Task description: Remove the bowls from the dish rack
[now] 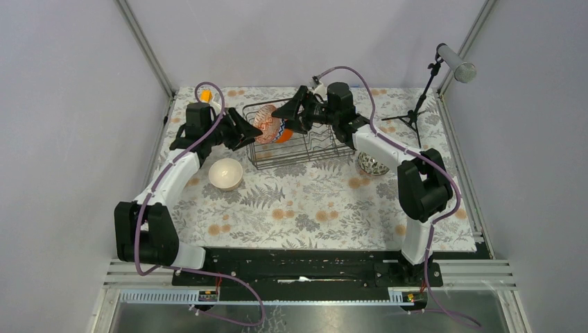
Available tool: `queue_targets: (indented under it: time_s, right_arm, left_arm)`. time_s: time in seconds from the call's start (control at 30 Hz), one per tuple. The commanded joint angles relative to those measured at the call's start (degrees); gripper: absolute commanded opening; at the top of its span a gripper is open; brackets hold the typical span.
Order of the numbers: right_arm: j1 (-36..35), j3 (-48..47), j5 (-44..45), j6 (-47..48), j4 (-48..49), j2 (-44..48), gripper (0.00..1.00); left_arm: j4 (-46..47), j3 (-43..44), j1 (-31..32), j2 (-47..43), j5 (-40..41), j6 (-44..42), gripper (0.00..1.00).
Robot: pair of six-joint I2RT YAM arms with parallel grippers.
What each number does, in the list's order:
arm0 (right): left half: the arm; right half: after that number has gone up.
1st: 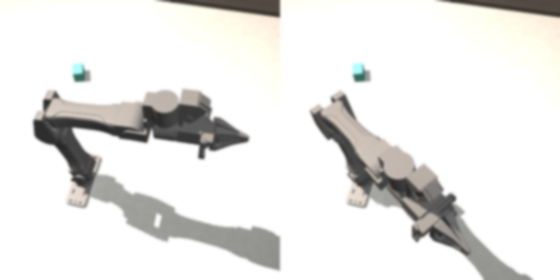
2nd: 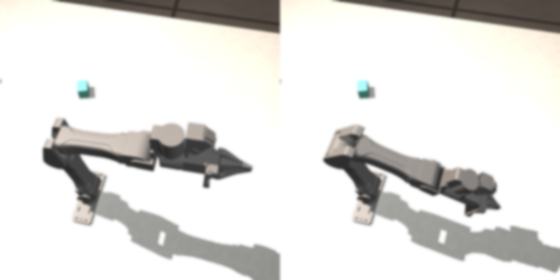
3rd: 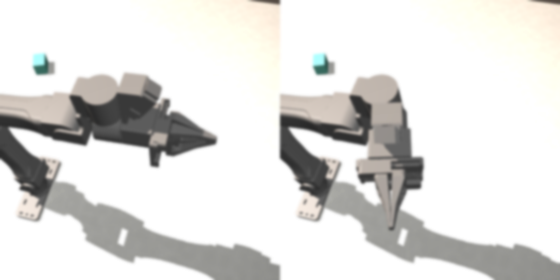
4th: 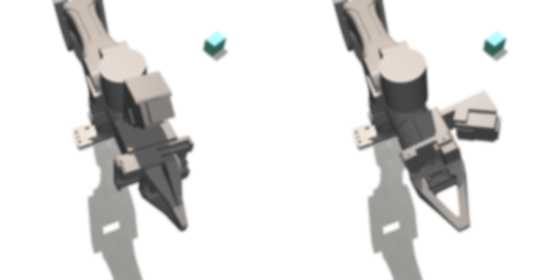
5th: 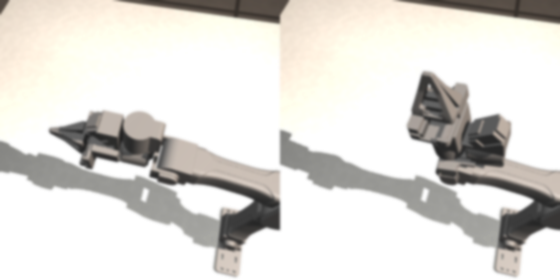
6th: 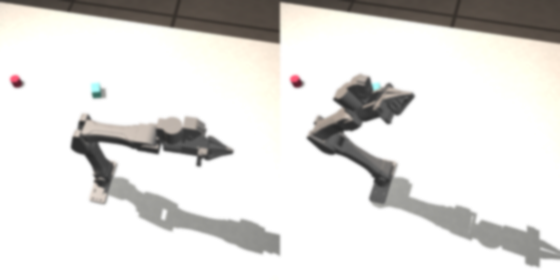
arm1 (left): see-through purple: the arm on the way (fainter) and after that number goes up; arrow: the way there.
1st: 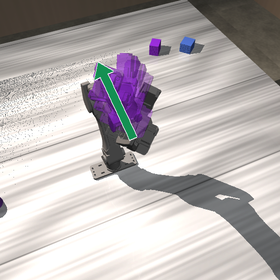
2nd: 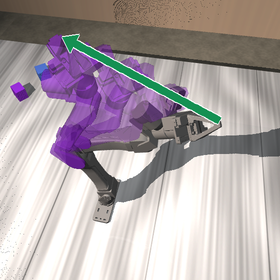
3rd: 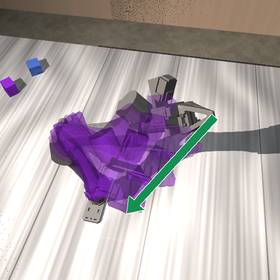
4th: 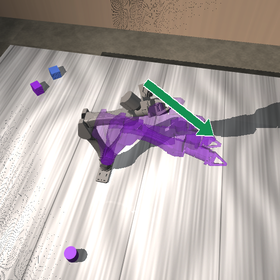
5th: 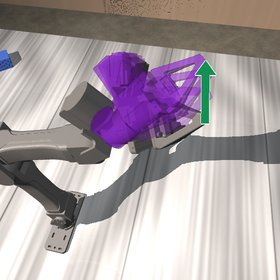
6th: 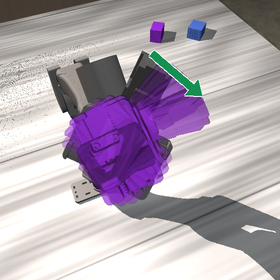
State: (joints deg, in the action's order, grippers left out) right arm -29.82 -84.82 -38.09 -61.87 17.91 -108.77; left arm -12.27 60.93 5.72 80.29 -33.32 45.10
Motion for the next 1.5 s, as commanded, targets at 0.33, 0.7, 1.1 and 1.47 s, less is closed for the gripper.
queue_targets:
  time_s: [0.33, 0.7, 1.1, 1.47]
  right_arm:
    - [-1.46, 0.23, -0.44, 4.73, -2.35, 5.54, 0.69]
    - [-3.08, -11.13, 17.21, 28.38, -33.55, 6.54, 0.93]
    - [-10.18, -18.52, 33.2, 41.62, -47.8, 3.97, 0.68]
    - [-11.86, -22.58, 36.65, 42.55, -51.29, 0.08, 0.53]
  left_arm:
    - [2.76, 2.08, 0.12, -0.08, -0.06, -1.83, 0.0]
    - [-14.49, 10.48, 7.47, -1.4, 26.49, -15.47, 0.0]
    - [-16.45, 14.71, 13.12, -1.1, 35.41, -18.41, 0.0]
    - [-16.39, 14.55, 14.21, -1.85, 35.46, -18.06, 0.0]
